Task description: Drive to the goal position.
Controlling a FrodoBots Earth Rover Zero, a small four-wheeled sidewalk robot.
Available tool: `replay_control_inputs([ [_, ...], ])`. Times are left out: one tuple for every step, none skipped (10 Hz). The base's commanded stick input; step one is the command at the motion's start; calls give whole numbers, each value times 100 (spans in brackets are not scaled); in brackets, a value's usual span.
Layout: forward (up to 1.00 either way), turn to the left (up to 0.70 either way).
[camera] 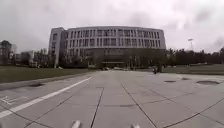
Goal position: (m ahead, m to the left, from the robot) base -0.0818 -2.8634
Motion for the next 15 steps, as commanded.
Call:
replay_control_inputs([
  [9,0],
  [9,0],
  [9,0],
  [9,0],
  [9,0],
  [9,0],
  [9,0],
  [9,0],
  [9,0],
  [9,0],
  [9,0],
  [9,0],
  [9,0],
  [9,0],
  [9,0],
])
